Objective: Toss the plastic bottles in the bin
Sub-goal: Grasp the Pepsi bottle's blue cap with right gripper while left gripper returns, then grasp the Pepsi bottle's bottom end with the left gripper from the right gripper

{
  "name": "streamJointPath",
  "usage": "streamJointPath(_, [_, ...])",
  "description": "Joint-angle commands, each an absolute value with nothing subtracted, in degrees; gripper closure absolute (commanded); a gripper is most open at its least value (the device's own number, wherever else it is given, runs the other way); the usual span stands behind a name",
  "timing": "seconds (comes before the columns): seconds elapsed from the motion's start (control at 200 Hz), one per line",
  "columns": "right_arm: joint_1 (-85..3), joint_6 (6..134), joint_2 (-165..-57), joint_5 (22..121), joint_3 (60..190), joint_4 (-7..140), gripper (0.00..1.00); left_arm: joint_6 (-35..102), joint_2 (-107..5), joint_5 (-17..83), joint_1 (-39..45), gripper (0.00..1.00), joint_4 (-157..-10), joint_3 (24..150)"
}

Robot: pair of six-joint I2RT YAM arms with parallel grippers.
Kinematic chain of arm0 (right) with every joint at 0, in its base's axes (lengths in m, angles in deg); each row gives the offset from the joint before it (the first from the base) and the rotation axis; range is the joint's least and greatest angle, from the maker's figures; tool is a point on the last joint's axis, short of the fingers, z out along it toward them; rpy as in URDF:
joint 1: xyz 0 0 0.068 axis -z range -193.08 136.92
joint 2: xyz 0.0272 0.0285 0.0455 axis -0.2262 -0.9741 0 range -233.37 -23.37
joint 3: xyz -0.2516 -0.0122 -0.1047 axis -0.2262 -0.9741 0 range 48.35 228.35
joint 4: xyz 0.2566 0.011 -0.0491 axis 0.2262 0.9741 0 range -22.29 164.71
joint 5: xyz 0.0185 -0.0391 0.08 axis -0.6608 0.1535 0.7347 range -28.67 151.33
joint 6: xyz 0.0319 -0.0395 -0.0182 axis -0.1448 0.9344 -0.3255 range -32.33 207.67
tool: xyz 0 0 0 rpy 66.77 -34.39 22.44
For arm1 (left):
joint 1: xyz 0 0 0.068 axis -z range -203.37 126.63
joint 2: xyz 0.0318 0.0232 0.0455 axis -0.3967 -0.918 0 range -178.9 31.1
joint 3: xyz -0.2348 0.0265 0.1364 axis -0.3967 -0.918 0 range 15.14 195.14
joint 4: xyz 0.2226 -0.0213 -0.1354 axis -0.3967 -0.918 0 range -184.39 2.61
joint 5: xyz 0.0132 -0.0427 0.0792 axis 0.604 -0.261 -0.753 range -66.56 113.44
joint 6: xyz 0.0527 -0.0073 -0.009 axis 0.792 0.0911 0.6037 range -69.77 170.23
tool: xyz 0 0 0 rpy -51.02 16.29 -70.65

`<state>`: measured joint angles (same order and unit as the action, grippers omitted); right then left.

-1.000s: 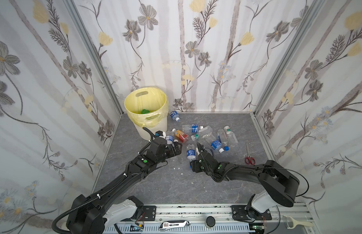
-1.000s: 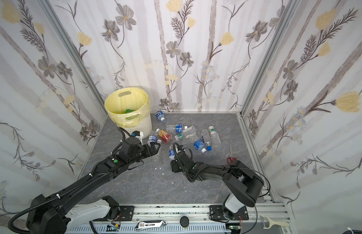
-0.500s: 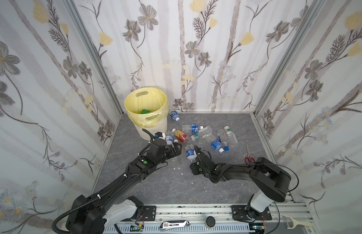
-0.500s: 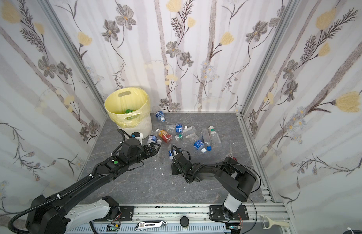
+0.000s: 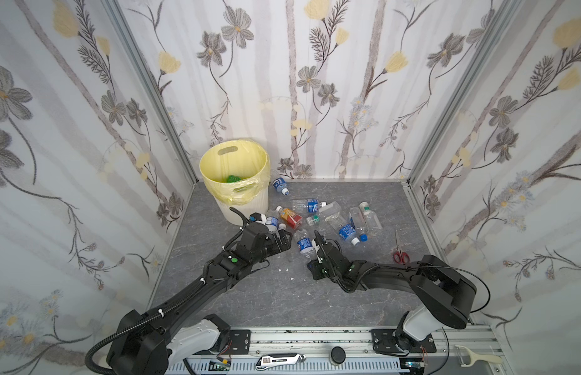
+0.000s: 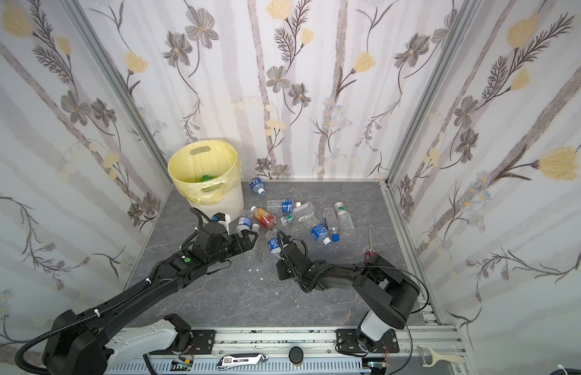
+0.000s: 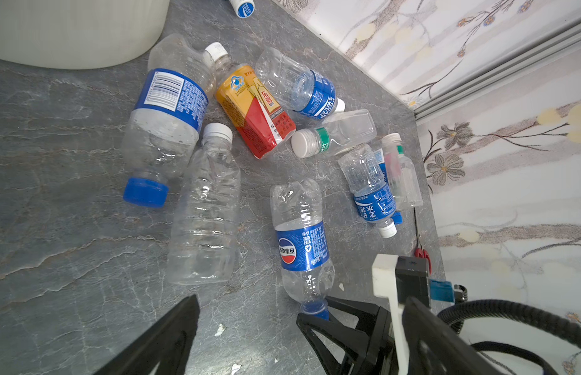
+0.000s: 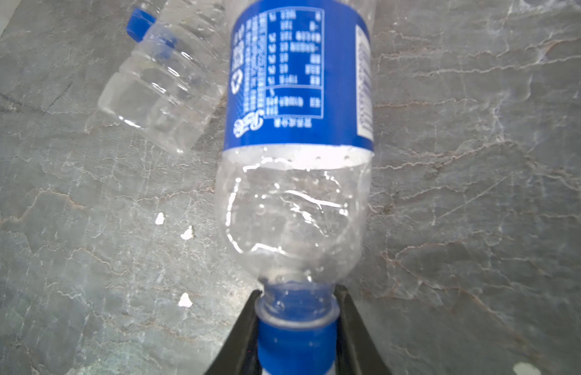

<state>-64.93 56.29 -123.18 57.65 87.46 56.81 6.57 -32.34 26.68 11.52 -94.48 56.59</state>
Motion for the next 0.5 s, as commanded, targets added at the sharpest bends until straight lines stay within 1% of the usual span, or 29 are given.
streamJointPath(0.0, [-64.5, 59.7, -121.1, 59.5, 88.7, 59.2, 0.78, 7.2, -33.5, 27.8, 11.6, 0.00, -93.2, 57.0])
streamJointPath(0.24, [-63.5, 61.9, -117.3, 61.0, 90.5, 62.9, 0.78, 4.4, -36.8, 28.3, 12.0, 0.00, -92.6, 59.4])
streamJointPath(0.5, [-63.1, 64.2, -116.4, 61.5, 93.7, 65.9, 0.78, 3.4, -42.5, 29.8, 12.3, 0.00, -91.1, 62.7])
